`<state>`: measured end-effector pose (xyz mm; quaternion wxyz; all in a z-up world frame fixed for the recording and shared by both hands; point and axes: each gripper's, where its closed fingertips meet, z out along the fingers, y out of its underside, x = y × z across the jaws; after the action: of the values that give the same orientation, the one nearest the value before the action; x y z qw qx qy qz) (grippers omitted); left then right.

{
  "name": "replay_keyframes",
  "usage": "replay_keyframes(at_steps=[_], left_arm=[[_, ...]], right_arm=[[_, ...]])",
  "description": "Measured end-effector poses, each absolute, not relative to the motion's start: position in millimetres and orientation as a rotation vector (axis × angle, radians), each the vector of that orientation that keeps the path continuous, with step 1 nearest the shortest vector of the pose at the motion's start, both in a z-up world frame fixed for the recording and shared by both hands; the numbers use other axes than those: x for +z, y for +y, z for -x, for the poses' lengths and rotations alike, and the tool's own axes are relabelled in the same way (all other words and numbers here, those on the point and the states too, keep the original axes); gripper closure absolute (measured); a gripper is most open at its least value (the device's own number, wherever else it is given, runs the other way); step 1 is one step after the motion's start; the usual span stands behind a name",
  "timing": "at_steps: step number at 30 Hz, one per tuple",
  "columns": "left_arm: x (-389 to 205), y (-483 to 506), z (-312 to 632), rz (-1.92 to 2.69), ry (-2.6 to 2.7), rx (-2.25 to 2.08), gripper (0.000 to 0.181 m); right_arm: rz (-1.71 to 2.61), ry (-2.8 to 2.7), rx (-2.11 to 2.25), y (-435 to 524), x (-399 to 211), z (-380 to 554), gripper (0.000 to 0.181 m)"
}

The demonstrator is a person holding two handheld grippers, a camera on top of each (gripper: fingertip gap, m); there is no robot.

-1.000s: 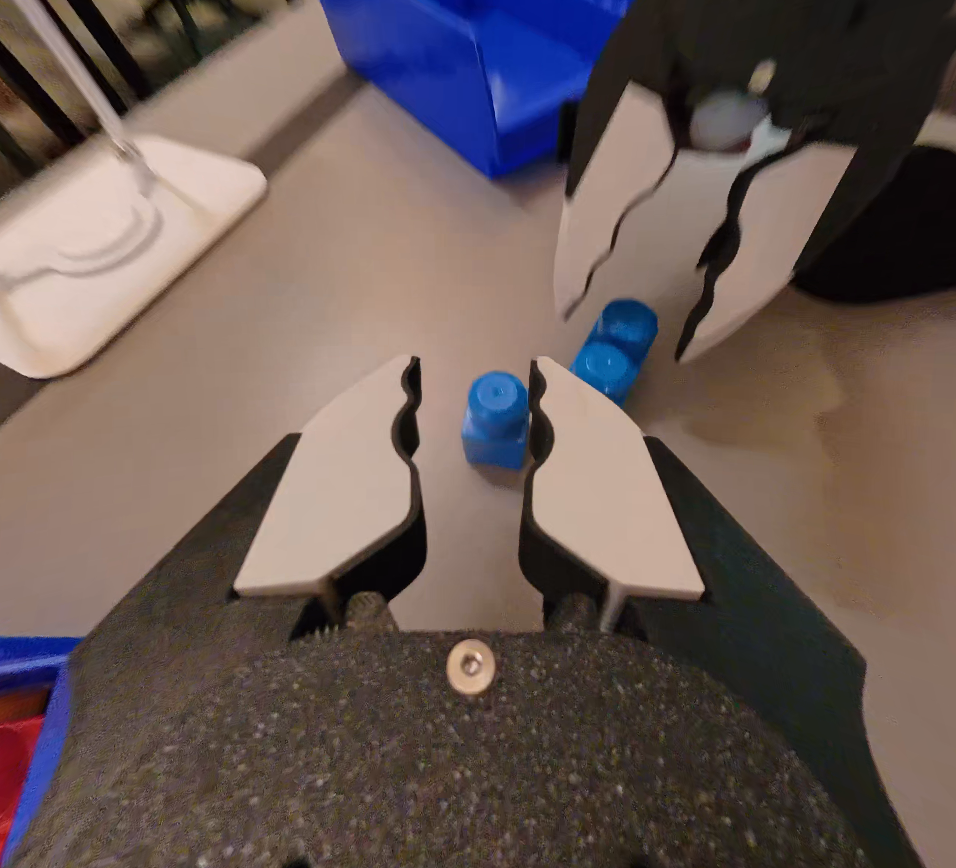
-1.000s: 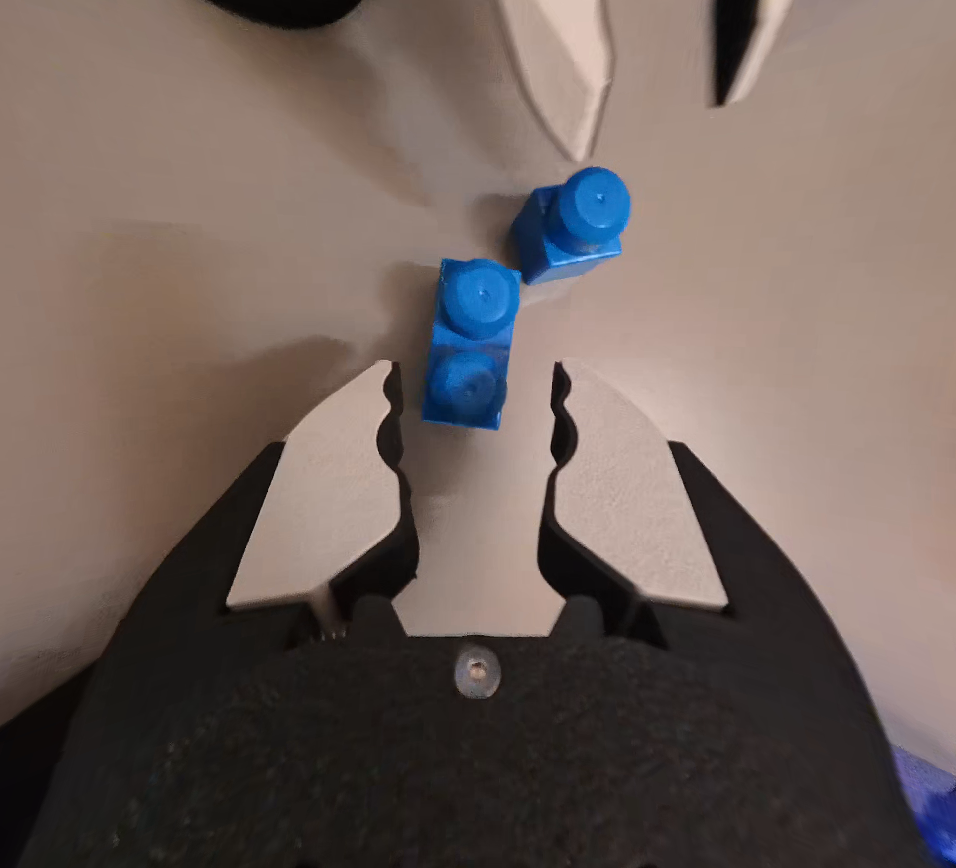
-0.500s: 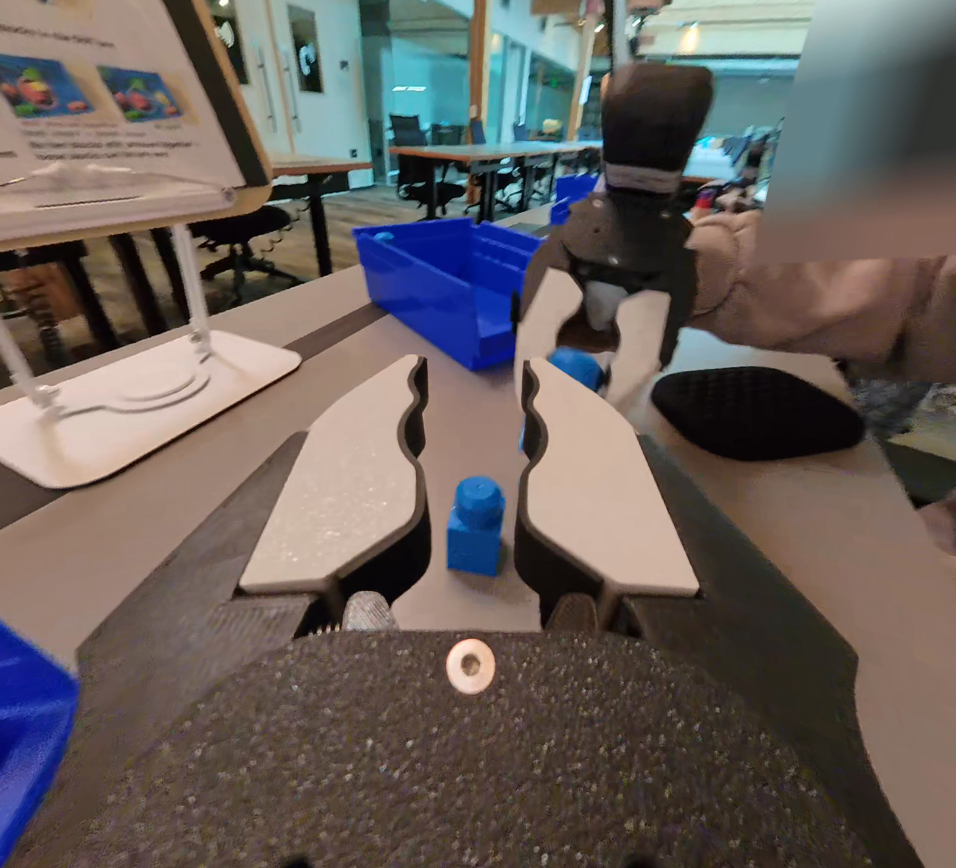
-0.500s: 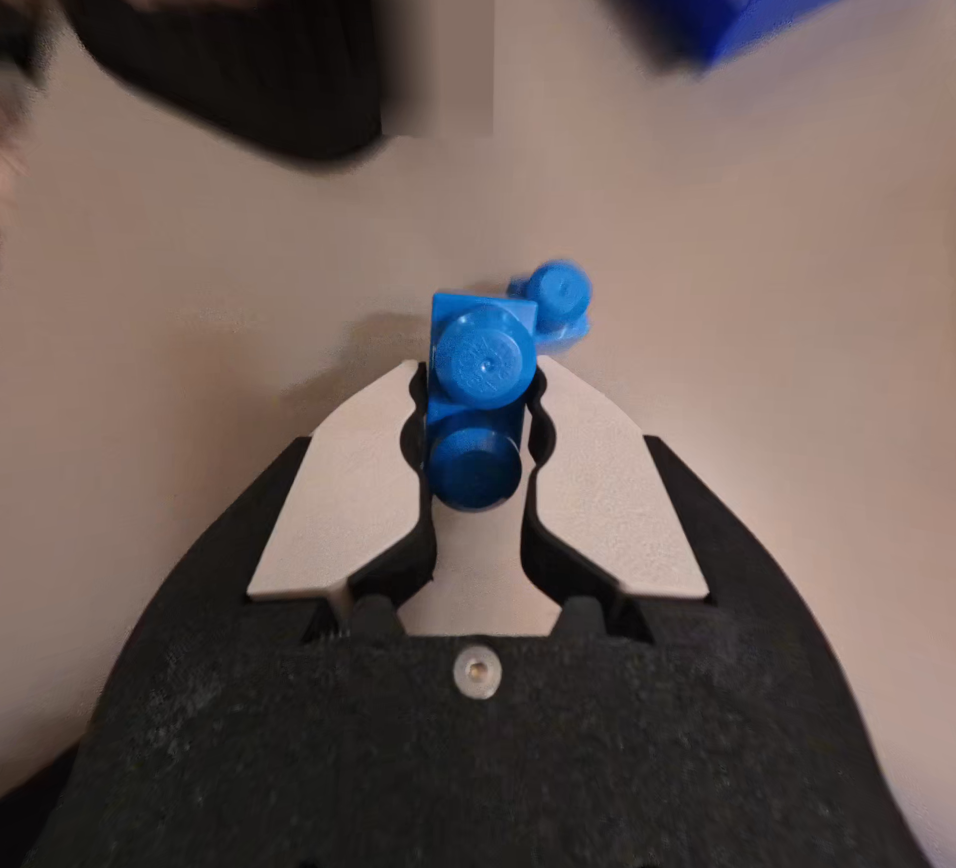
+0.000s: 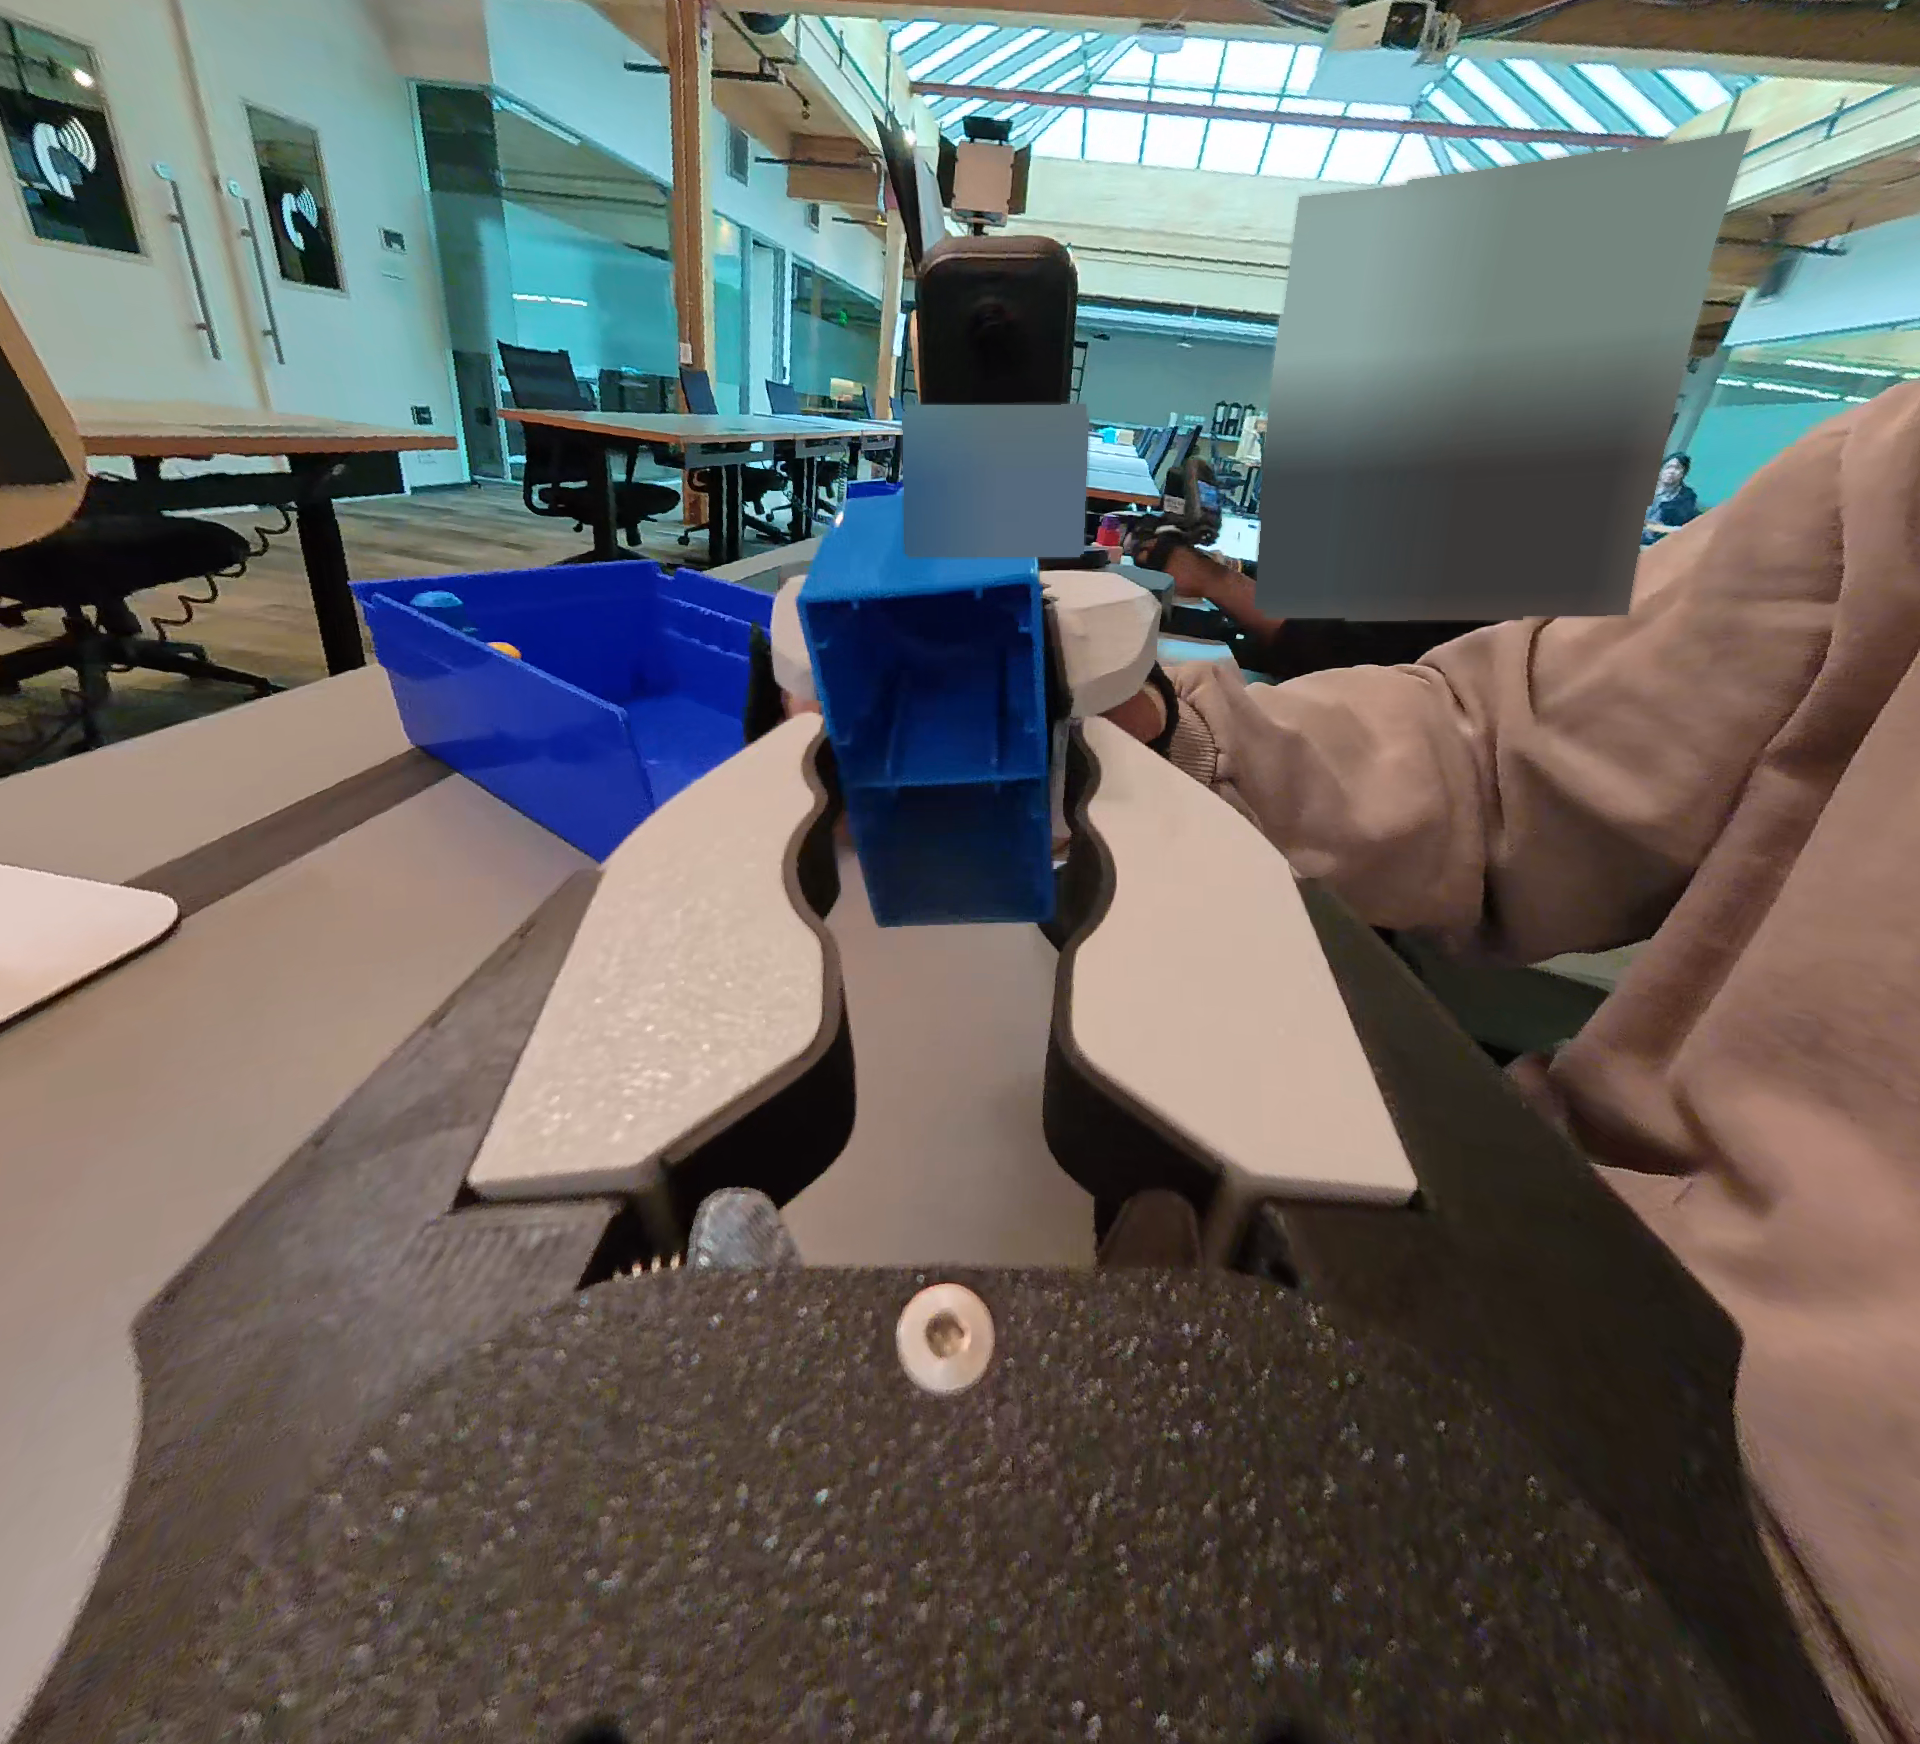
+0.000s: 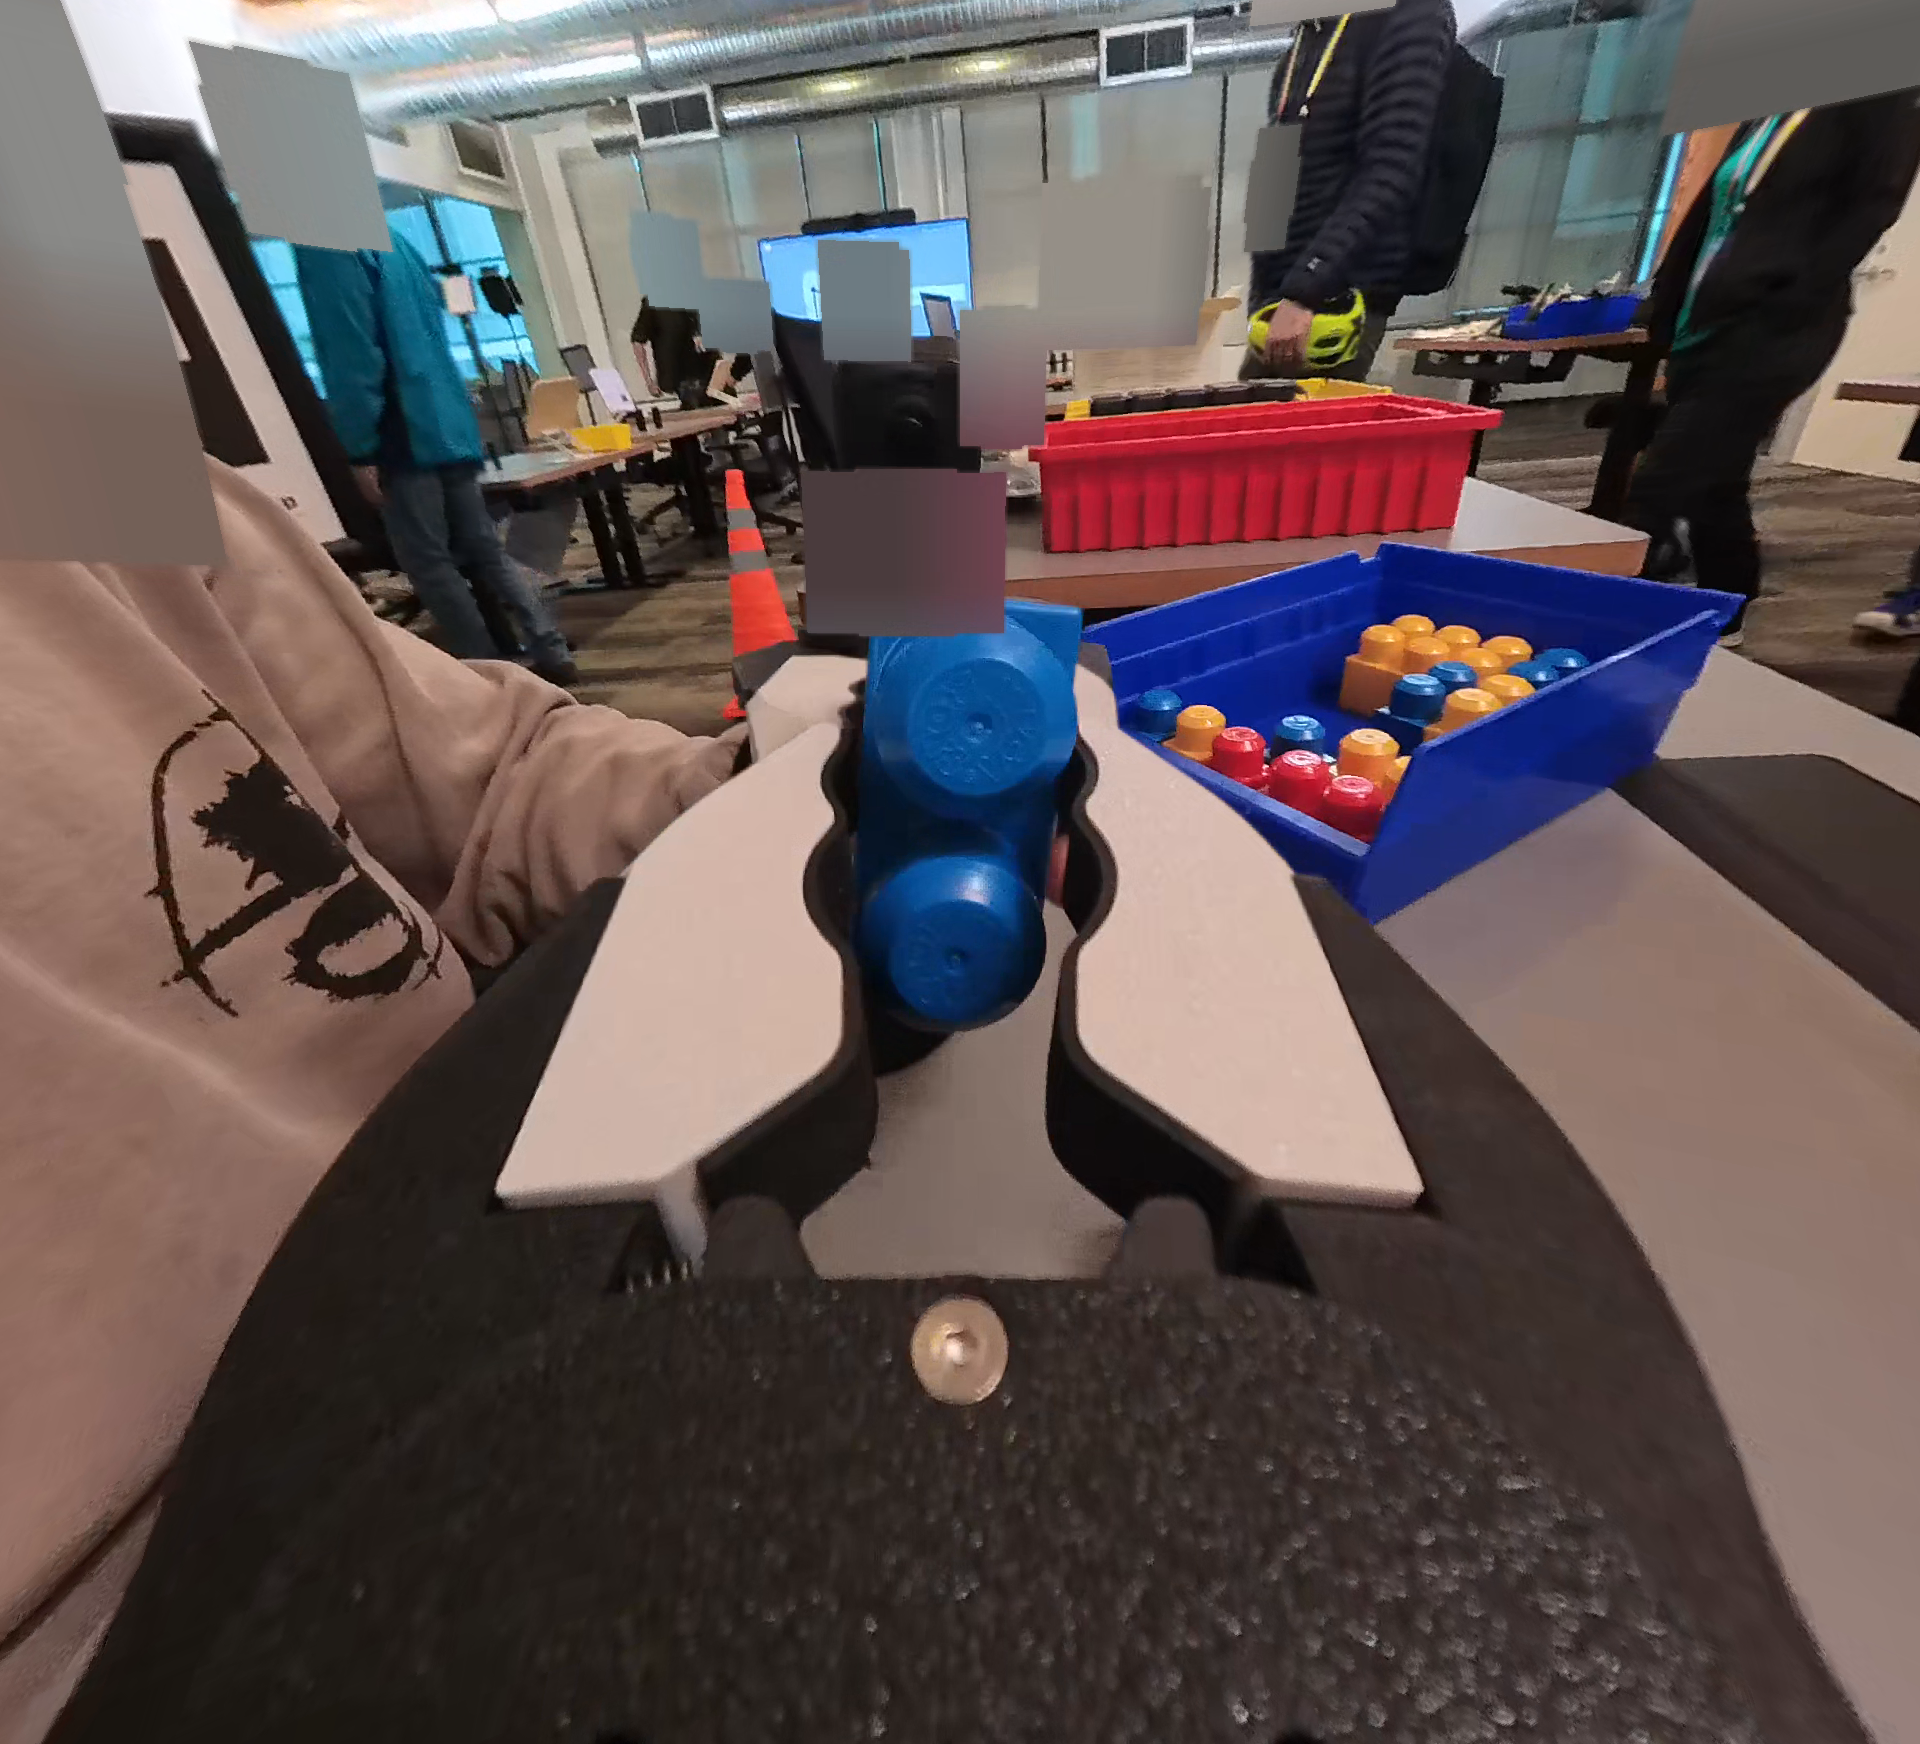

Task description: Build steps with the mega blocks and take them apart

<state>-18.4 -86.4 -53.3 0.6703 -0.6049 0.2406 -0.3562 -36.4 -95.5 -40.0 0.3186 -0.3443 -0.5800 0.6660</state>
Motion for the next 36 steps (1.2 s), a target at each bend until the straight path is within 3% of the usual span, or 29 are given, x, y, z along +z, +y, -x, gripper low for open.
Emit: replay_keyframes(at_steps=[9,13,19,27,29,36], left_arm=[[-56,-89,32,1.385,0.538,-0.797,0.144],[-50,-87,67,1.377,0.481,-0.733,0.145],[-49,-85,118,1.368,0.399,-0.633,0.145],[-58,-84,142,1.400,0.368,-0.542,0.144],[-60,-83,146,1.408,0.361,-0.532,0.145],[-61,-85,142,1.410,0.374,-0.553,0.144]], right_arm=[[0.911,-1.536,1.760,-99,-41,49,0.145],[0.948,-1.591,1.667,-75,-32,46,0.133],[1.090,-2.201,0.907,-41,-136,54,0.130],[1.025,-2.605,0.526,-45,-200,75,0.133],[1.009,-2.666,0.490,-48,-208,76,0.147],[1.037,-2.444,0.746,-40,-171,82,0.149]])
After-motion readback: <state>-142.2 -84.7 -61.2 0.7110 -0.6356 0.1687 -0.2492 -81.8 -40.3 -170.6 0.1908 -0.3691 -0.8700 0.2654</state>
